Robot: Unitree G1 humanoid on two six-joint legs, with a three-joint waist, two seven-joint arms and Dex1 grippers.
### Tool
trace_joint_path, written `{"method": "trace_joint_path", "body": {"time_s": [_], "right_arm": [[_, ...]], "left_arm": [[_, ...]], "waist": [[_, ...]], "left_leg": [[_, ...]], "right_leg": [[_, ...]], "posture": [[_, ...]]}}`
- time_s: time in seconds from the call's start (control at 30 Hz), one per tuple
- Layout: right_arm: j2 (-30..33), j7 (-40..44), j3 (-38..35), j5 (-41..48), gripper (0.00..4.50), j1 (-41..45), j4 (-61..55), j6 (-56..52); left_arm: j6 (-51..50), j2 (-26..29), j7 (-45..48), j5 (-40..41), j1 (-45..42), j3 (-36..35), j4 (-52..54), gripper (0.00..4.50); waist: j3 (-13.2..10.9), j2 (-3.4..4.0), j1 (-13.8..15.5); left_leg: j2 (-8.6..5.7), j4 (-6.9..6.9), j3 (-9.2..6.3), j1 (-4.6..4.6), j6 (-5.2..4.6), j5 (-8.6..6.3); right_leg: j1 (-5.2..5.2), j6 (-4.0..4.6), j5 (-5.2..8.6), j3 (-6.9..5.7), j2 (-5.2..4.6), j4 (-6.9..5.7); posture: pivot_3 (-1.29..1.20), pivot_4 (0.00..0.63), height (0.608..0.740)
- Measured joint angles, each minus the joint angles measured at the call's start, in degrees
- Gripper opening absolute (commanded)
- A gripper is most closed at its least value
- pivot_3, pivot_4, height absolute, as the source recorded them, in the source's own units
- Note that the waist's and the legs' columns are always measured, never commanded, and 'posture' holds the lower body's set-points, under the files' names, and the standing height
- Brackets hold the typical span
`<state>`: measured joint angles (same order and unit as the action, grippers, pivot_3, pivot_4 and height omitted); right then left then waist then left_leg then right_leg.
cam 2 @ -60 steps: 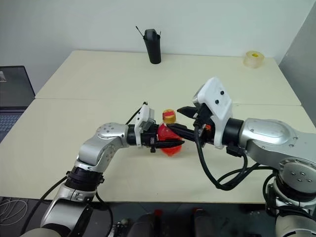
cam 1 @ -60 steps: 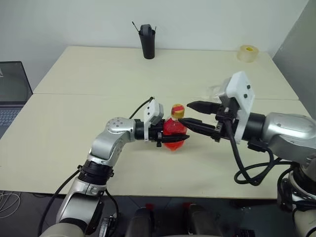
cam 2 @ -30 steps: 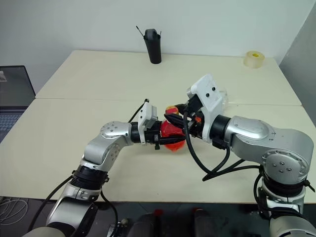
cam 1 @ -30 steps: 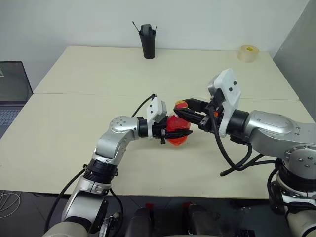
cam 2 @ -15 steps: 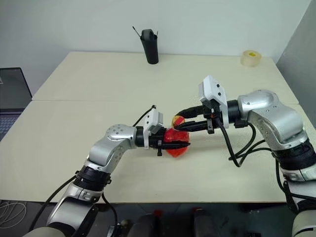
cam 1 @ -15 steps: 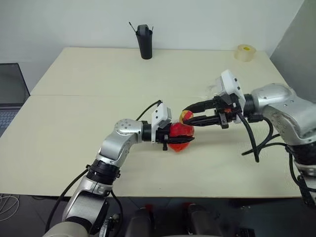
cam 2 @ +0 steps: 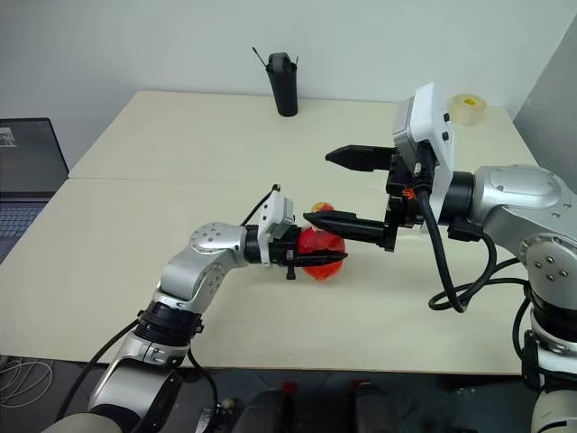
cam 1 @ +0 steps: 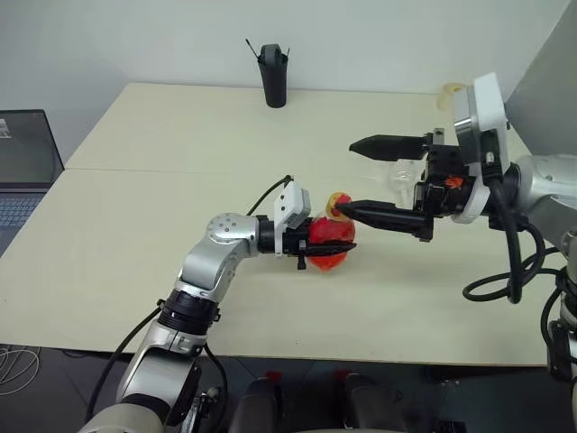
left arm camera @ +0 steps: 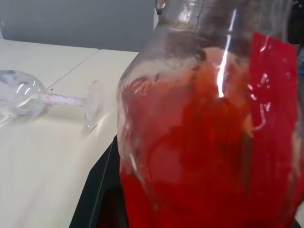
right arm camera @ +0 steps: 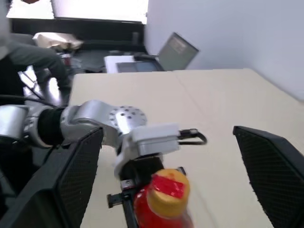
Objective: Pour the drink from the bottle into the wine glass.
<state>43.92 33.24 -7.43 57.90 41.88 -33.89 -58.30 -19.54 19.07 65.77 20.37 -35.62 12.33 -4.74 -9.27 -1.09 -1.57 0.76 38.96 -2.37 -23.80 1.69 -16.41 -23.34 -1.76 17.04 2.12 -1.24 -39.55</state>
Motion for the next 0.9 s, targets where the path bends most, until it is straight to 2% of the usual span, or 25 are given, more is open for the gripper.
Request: {"method": "trace_joint_path", "body": {"time_s": [0.2,0.43,0.6,0.7,0.9], "right_arm": [[-1.56,-12.95,-0.41,6.09,4.50,-6.90,-6.42,-5.69],[-3.75,-23.28,-0.14,11.18,4.50,-7.00,-7.97,-6.41],[-4.01,-26.93,2.31,11.56,4.50,-7.00,-7.83,-6.75],[-4.31,-27.86,3.22,11.49,3.89,-7.00,-7.32,-6.73],[-4.38,-28.28,4.24,11.09,1.77,-7.00,-6.35,-6.52]], "left_arm": [[0.82,-0.56,0.09,-0.20,-0.02,0.01,-0.92,1.63],[1.45,-0.85,0.37,-0.33,-0.92,0.06,-2.67,1.58],[2.36,-0.81,0.25,-0.48,-1.22,0.05,-3.08,1.58],[2.36,-0.68,0.11,-0.50,-1.22,0.05,-3.09,1.58],[2.35,-0.43,-0.12,-0.51,-1.15,0.05,-3.08,1.58]], "waist": [[0.00,0.00,-0.13],[0.00,0.00,-0.15],[0.00,0.01,-0.16],[0.00,0.00,-0.17],[0.00,0.01,-0.17]], "left_leg": [[-0.01,-0.01,0.02,0.00,-0.02,-0.01],[-0.01,-0.01,0.02,0.00,-0.03,-0.01],[0.00,-0.01,0.01,0.01,-0.03,-0.01],[0.00,-0.01,0.02,0.00,-0.03,-0.01],[0.00,-0.01,0.02,0.01,-0.03,-0.01]], "right_leg": [[0.00,0.00,0.00,0.03,0.03,-0.03],[0.00,0.00,0.00,0.02,0.07,-0.02],[0.00,0.00,0.00,0.01,0.08,-0.02],[0.00,0.00,0.00,0.02,0.08,-0.01],[0.00,0.00,0.00,0.02,0.08,-0.01]], "posture": [[0.00,0.150,0.740],[0.00,0.150,0.740],[0.00,0.150,0.740],[0.00,0.150,0.740],[0.00,0.150,0.740]]}}
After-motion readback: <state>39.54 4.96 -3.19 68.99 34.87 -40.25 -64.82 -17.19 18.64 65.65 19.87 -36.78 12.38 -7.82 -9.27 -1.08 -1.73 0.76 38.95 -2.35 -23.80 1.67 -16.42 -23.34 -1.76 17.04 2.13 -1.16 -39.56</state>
